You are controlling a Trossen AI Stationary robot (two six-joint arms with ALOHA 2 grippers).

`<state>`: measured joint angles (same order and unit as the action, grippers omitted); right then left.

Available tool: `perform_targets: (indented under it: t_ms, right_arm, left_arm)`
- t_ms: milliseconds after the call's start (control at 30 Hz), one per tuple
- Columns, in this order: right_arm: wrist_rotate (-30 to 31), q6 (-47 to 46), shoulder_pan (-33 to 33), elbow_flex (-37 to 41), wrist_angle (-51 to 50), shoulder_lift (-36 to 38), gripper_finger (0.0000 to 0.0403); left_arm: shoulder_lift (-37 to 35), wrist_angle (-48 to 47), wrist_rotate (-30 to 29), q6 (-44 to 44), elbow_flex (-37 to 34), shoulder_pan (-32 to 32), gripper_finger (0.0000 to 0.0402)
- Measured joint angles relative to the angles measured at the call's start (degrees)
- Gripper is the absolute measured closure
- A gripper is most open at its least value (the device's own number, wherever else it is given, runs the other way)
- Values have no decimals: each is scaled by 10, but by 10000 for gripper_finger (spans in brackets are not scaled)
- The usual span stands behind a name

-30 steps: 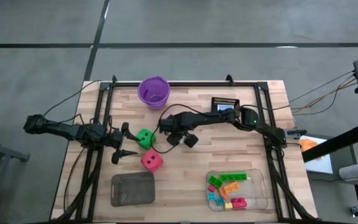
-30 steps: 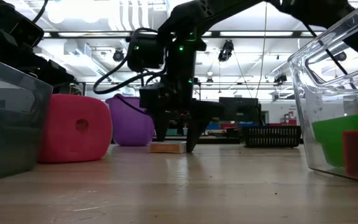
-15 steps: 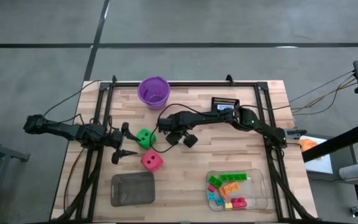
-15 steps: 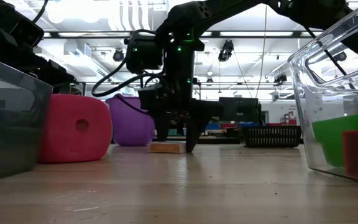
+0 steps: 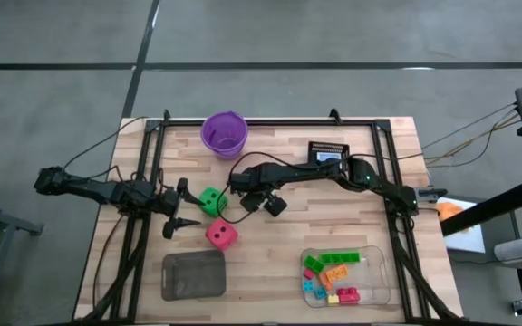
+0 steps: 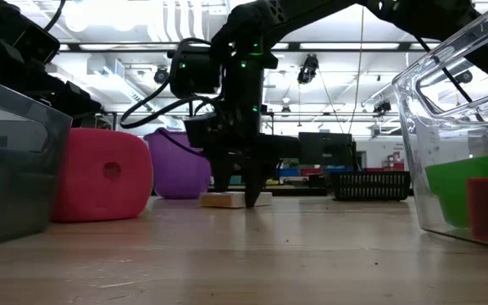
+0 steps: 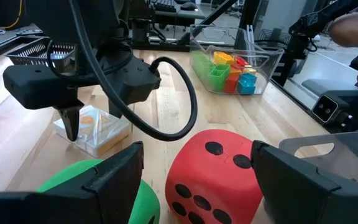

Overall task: Pick & Place Toys
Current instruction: Put the yellow deck of cards into the black basket

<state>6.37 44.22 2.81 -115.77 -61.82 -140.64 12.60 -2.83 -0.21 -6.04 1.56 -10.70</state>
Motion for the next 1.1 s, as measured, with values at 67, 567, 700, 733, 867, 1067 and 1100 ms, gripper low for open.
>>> perform_targets:
  t_ms: [67,567,700,733,867,1067,1100]
  right_arm:
    - [-3,-5,0,0,-1,0,113]
    - [-237,-36,10,8,4,49,200]
    - [-256,-36,15,10,12,58,255]
    - [-256,-36,16,10,10,59,273]
    - [-251,-35,23,14,9,60,347]
    - [-233,-44,24,25,10,60,379]
    - [-226,-48,23,26,11,60,380]
  left_arm:
    - [0,0,0,0,0,0,101]
    - [0,0,0,0,0,0,101]
    - [0,0,0,0,0,0,101]
    - [0,0,0,0,0,0,101]
    - [0,0,0,0,0,0,101]
    - [0,0,0,0,0,0,101]
    - [0,0,0,0,0,0,101]
